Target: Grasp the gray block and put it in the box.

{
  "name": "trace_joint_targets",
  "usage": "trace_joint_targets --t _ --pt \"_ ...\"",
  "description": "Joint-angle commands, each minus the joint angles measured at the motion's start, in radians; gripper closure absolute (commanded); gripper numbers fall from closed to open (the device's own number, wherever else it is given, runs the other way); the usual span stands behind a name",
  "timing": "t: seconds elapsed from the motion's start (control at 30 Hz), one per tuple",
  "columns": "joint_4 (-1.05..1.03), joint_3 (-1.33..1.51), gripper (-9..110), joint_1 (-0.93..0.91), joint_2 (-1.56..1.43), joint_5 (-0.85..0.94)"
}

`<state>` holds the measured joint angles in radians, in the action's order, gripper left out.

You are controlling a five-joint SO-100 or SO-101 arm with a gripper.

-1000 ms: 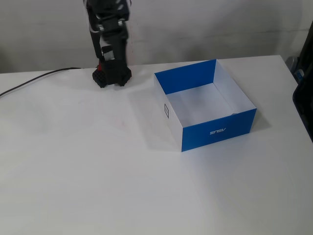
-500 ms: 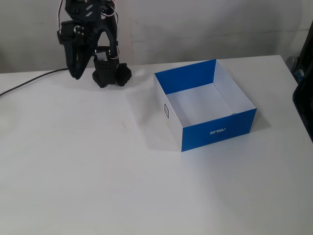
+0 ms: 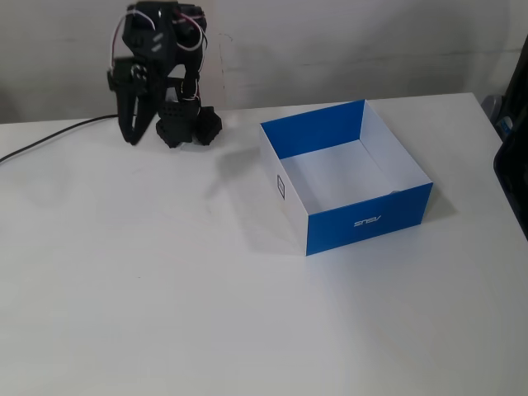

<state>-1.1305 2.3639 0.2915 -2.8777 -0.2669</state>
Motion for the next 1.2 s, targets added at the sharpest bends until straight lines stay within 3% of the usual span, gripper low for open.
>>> trace_joint_targets --t 0.0,0.33,0.73,1.17 --pt "0.067 0.123 101 -0.04 -0.155 0.049" --pt "0.087 0.419 101 -0.199 -0.509 0.249" --pt "0.069 0.463 101 -0.298 -0.517 0.293" --pt "0.083 0.653 101 -0.278 -0.517 0.298"
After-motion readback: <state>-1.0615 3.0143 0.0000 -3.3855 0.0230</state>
